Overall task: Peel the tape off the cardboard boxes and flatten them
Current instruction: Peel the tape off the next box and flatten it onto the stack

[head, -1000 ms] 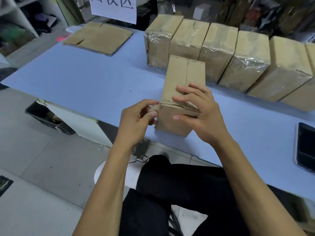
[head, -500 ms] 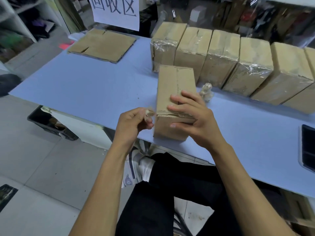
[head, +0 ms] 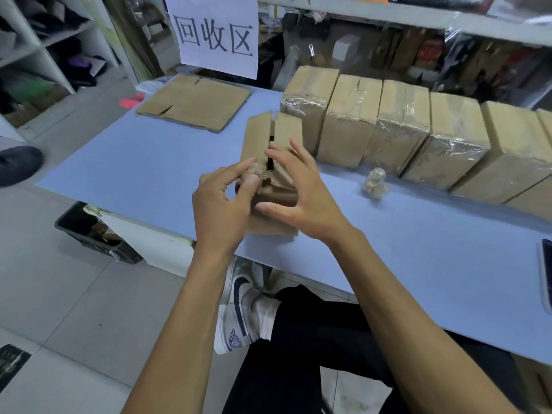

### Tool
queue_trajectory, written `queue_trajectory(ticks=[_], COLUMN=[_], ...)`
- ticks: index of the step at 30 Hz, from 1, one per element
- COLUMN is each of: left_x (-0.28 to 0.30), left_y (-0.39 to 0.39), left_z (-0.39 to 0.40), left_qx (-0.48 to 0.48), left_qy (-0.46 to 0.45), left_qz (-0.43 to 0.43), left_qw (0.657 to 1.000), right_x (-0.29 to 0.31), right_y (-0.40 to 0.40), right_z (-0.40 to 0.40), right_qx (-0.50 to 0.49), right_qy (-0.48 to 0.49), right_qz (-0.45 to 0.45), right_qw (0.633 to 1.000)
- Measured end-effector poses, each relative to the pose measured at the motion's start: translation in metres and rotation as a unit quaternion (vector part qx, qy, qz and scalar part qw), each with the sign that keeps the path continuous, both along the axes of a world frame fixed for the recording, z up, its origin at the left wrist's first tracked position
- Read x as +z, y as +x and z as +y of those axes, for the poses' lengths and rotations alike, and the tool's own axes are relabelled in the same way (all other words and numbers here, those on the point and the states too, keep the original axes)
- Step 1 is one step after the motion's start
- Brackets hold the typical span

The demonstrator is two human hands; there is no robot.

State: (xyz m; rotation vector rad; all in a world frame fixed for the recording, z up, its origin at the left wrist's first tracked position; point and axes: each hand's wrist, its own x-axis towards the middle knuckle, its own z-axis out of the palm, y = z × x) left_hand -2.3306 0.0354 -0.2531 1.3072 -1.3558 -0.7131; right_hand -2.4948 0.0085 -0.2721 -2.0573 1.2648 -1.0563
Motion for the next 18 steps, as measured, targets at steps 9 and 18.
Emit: queue_trajectory(ticks=[9,18], left_x=[0.028,0.032], left_y=[-0.049,-0.119], left_z=[-0.003,-0.009], left_qx=[-0.049,-0.156], left_qy=[-0.052,-0.07], left_qz=[-0.089,-0.156], left_qw=[0.993,0.973], right_x=[0.026,0.026], right_y=[-0.041,-0.106], right_z=[0.021,0.034], right_qx=[-0.107,-0.181], right_qy=[-0.225,-0.148], right_qz=[-0.043,-0.086], right_qw=[0.967,0.969])
